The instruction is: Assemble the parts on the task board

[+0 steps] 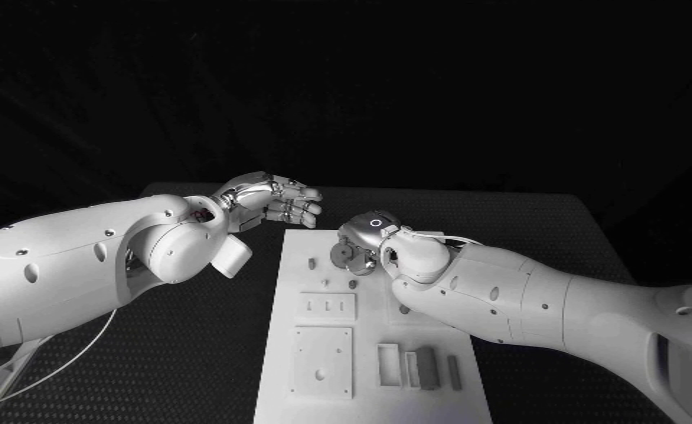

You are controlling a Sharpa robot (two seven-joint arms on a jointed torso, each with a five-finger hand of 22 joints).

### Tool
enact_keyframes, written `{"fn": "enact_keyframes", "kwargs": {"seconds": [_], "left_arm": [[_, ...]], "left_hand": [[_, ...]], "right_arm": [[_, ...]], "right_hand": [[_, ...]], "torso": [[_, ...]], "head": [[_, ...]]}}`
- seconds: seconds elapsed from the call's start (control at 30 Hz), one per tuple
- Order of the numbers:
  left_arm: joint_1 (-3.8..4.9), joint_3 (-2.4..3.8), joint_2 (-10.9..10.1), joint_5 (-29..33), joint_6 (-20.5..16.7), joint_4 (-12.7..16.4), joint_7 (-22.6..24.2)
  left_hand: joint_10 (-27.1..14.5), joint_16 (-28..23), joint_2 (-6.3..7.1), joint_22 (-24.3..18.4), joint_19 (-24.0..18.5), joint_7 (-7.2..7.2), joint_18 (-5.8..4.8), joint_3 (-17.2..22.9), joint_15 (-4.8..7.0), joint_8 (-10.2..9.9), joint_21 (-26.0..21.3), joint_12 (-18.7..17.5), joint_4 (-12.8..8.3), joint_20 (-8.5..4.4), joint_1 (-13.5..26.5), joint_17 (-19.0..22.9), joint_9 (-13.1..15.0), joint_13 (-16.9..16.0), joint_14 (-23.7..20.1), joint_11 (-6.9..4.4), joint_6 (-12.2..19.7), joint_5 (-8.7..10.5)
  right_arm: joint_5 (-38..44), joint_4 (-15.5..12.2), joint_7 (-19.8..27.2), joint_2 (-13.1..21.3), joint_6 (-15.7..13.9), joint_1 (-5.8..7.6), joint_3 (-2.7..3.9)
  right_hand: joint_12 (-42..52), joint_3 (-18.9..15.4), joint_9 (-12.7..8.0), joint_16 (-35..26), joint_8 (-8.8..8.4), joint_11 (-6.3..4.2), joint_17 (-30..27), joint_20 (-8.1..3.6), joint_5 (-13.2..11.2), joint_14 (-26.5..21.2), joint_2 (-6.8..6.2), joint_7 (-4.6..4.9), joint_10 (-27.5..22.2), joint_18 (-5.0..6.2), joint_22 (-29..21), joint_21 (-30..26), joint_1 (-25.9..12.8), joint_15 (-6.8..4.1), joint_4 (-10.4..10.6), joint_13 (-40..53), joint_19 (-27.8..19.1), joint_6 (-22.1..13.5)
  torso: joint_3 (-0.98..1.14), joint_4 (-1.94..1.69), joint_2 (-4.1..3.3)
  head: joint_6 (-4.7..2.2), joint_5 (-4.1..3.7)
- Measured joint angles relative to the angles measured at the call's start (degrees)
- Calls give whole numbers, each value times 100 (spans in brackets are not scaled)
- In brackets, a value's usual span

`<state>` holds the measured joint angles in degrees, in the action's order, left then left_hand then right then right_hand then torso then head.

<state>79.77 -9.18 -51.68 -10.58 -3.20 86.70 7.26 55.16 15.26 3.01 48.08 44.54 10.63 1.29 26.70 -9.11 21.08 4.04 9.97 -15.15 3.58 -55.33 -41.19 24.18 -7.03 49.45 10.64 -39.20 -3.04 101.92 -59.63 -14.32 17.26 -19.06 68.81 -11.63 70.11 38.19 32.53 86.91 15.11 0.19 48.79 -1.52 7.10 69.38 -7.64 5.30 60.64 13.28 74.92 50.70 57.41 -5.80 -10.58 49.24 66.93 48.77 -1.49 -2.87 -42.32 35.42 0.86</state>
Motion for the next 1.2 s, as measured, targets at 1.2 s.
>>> {"fn": "enact_keyframes", "kwargs": {"seconds": [1.2], "left_arm": [[-1,-5,120,-28,4,-182,-4]], "left_hand": [[0,0,0,-4,0,0,0,0,0,0,0,-24,0,0,0,-4,-5,0,0,0,0,0]], "right_arm": [[-305,-123,41,175,4,-25,-20]], "right_hand": [[0,3,-228,-21,-414,119,19,23,0,-142,-165,197,-97,-2,0,-55,15,182,93,38,-40,-197]], "torso": [[4,15,5]], "head": [[40,-10]]}}
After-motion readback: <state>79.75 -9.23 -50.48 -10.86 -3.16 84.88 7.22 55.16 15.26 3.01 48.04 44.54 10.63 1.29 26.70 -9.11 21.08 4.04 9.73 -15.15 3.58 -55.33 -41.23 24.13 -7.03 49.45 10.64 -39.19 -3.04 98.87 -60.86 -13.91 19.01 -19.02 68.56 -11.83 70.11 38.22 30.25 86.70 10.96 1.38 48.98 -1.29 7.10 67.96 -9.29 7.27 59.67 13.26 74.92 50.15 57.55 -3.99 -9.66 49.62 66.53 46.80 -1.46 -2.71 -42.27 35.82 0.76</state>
